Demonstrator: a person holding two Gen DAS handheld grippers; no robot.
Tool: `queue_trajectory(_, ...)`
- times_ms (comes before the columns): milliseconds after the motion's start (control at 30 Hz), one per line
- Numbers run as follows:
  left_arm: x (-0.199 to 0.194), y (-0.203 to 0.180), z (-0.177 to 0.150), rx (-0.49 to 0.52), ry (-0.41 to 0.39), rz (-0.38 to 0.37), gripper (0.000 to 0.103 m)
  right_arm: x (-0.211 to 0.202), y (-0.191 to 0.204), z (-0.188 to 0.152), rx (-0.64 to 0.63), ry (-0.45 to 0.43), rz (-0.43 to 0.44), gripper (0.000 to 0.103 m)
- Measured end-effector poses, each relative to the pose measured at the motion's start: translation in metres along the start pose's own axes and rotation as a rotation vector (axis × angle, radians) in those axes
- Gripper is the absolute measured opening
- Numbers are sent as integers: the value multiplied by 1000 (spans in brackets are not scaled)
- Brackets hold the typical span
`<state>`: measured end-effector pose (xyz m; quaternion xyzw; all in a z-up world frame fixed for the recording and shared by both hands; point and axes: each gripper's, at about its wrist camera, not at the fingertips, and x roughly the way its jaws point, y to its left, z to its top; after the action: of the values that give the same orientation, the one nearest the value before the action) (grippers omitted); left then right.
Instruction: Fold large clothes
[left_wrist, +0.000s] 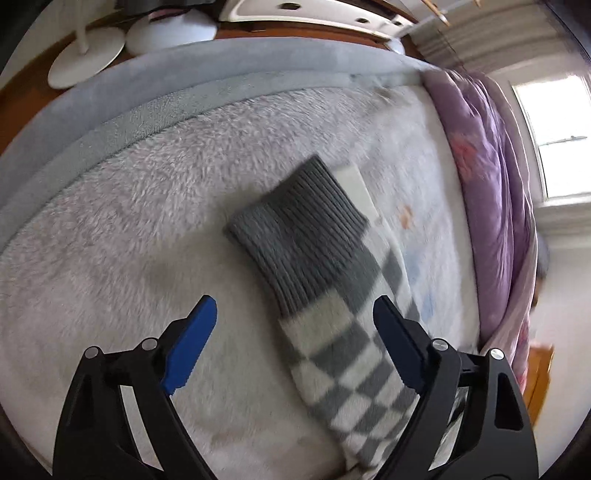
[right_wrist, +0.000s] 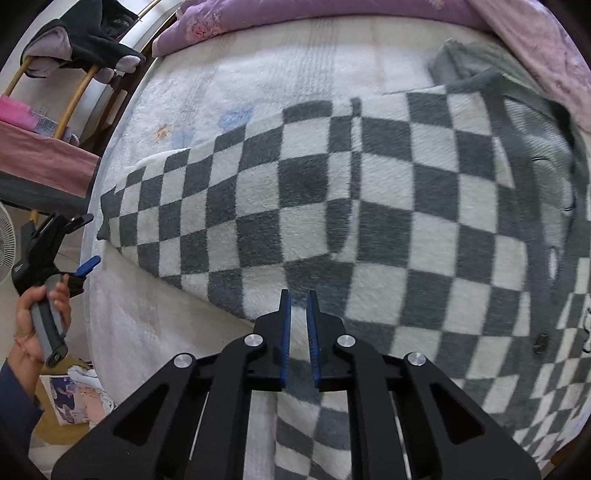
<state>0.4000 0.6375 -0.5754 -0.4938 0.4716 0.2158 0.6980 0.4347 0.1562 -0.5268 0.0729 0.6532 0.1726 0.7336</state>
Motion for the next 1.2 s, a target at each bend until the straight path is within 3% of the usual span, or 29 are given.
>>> queue_trajectory(133,14,5,11,-25,6,13,77,15,-10,4,54,9,18,8)
queue_trajectory(233,22,9,18,-27,7,-1,58,22,-21,9,108,14,32,8)
queue_trajectory(267,22,9,19,-21,1,2,42,24,-25,10,126,17,42,8)
queue_trajectory(300,20,9,20,-14,-10,16,36,28,-28,12,144,23,46,8)
queue_trajectory(333,14,9,20,-11,-27,37,20,30,-31,13,152,27,53,8)
queue_trajectory(367,10,9,21,-12,-44,44,12,33,-33,15,158,27,62,8)
queue_trajectory(500,-21,10,14,0,-98,9,10,48,-41,17,187,62,90,5)
queue_trajectory(633,-53,-16,-3,101,-149,-7,10,76,-54,14,229,139,78,0)
queue_trajectory(800,-111,-70,-43,234,-235,-52,9,102,-70,22,260,215,119,0)
queue_trajectory(900,-136,-125,-82,347,-290,-71,9,100,-71,27,220,249,162,0)
queue_trajectory(1067,-148,-224,-174,520,-337,-98,9,25,-111,20,154,155,322,2)
queue_trajectory(1200,-121,-289,-258,585,-283,-161,9,-41,-189,2,146,84,305,3)
